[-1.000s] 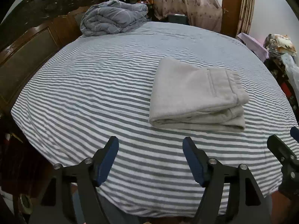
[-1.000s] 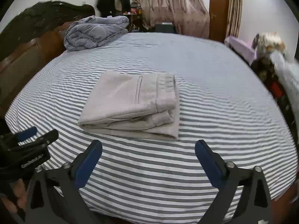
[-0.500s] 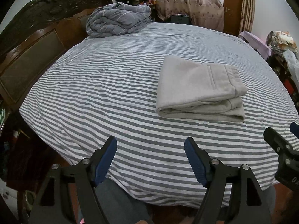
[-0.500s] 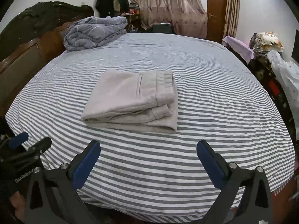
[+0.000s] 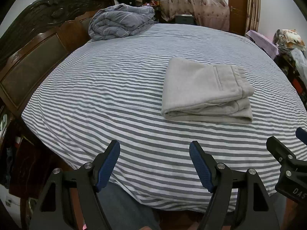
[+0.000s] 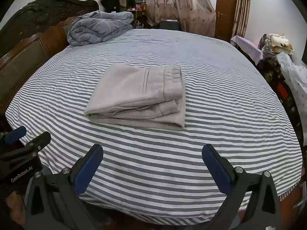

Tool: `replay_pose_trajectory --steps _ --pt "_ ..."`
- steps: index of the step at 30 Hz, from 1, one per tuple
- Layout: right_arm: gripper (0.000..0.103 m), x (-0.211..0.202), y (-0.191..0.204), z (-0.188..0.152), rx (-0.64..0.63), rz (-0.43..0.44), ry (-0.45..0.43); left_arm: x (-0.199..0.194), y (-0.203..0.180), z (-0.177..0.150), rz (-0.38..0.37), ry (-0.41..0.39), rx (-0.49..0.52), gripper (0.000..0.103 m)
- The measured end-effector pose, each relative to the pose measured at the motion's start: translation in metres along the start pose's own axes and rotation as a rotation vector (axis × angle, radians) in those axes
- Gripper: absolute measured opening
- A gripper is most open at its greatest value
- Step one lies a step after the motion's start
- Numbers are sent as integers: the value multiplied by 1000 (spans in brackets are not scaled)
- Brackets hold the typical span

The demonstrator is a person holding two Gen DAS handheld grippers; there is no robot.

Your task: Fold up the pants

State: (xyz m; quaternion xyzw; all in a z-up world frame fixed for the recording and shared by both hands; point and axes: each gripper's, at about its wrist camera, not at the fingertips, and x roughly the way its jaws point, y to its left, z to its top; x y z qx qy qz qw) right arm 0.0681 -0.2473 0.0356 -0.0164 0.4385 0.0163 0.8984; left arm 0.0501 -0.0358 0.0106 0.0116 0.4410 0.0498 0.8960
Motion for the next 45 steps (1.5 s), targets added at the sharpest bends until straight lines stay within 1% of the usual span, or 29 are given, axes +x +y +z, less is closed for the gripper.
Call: replay_pose_trajectory --steps 12,32,45 --pt "102 3 1 -2 -7 2 10 6 -3 -2 8 -1 33 75" --pt "102 10 0 -7 -18 5 28 16 -6 -4 28 0 41 75" --pt "102 12 -3 -7 -26 1 34 19 -8 -6 22 5 42 75"
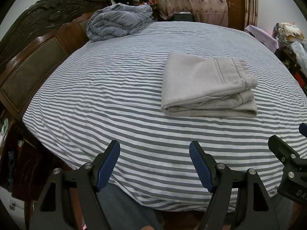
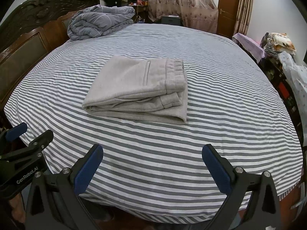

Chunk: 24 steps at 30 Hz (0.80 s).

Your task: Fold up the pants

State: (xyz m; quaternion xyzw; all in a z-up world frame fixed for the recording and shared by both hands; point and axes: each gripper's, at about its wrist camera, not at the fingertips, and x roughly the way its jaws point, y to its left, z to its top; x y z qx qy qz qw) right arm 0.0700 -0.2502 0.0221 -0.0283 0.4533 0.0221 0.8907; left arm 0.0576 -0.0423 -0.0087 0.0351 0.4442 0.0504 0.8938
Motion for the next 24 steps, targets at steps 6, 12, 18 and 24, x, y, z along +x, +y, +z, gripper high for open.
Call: replay_pose_trajectory --steps 6,12,18,24 --pt "102 2 -2 -1 2 4 6 0 0 0 1 -3 2 75" --pt "102 2 -2 -1 1 5 7 1 -1 0 1 -5 8 75" --pt "102 5 -5 -2 0 4 13 1 0 -1 -4 -7 3 75" --pt "102 6 -8 -1 8 6 12 2 0 0 -15 -11 9 75"
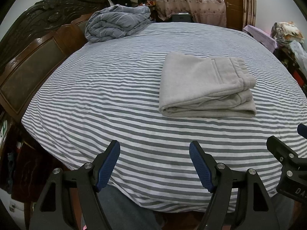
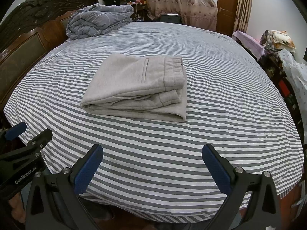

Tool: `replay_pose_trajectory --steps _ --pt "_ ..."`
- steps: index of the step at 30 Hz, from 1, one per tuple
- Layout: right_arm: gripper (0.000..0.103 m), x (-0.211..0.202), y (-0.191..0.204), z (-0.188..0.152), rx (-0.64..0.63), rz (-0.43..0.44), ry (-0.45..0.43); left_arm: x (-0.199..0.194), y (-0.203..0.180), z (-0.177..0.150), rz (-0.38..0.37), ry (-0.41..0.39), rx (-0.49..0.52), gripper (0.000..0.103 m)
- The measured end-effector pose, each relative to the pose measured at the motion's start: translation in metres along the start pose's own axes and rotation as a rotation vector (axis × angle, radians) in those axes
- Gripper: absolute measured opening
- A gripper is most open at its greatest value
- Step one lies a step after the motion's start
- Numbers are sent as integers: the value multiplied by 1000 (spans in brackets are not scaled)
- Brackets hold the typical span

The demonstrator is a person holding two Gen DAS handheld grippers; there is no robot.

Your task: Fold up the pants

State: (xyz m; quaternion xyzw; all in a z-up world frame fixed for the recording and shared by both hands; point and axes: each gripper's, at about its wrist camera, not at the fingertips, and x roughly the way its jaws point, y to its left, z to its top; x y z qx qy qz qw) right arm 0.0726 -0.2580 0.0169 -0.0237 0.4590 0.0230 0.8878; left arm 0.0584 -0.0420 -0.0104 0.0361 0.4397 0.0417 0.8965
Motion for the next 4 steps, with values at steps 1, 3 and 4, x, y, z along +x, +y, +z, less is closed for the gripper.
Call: replay_pose_trajectory --steps 1,3,4 --pt "102 0 0 0 1 -2 1 0 0 0 0 -2 1 75" --pt "102 0 0 0 3 1 1 0 -1 0 -2 -2 1 75" --pt "102 0 -1 0 3 2 2 0 -1 0 -7 1 0 75"
